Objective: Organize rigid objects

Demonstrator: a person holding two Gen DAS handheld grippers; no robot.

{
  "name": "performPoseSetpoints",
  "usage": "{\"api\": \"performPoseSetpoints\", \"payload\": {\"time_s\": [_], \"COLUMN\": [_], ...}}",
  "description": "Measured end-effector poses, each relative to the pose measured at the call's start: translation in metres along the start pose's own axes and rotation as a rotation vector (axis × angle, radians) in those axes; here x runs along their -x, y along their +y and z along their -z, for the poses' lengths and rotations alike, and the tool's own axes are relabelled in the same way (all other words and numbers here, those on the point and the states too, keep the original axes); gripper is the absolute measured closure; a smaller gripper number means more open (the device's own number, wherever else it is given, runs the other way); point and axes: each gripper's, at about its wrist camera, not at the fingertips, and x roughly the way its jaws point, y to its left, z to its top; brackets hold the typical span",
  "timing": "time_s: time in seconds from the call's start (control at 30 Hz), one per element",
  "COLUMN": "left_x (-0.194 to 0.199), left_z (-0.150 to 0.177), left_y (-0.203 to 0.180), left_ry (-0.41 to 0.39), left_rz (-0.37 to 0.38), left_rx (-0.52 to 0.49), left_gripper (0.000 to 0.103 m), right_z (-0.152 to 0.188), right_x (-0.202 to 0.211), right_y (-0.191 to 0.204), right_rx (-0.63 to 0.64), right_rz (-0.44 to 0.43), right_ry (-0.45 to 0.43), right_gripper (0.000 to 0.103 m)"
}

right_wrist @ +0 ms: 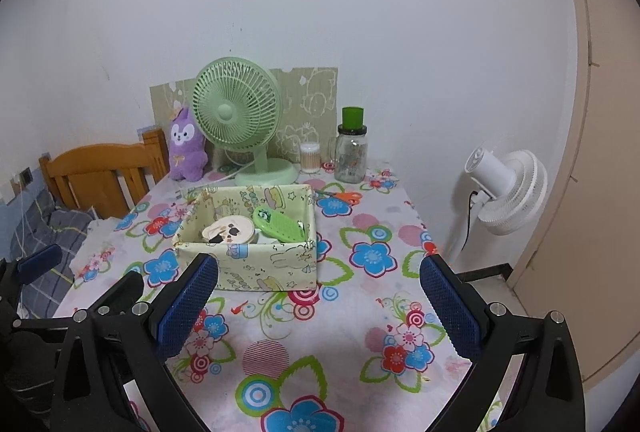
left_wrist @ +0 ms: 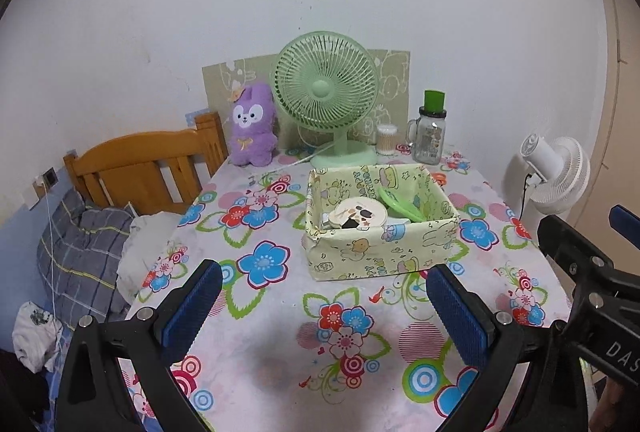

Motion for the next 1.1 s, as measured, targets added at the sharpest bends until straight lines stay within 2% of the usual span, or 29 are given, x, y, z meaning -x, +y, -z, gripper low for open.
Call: {"api": "performPoseSetpoints", "payload": {"time_s": [0.23,0.4,0.6,1.1], "left_x": [0.015,0.016,0.011,0.007], "left_z": [0.002,0.002,-0.005,-0.019], "left_y": [0.001,0.002,0.006,0.004], "left_ry": [-0.040,-0.040,-0.010,-0.026], "left_rz": [0.017,0.018,0.036,0.024], "left_rx": [-0.006,-0.003,0.038,0.039], "left_gripper": [0.000,0.000,0.000,0.000], "right_z": [0.002,0.002,0.003,-0.009], "right_x": [0.016,0.020,0.012,0.002], "right_y": [-0.004,-0.006,-0.006,-0.011], "right_rx": [-0.009,-0.015,0.008,-0.014], "right_rz": [0.010,0.015,0.033,0.018], "right_ry": [-0.036,-0.039,-0.006,-0.005], "right_gripper": [0.000,0.000,0.000,0.000]}}
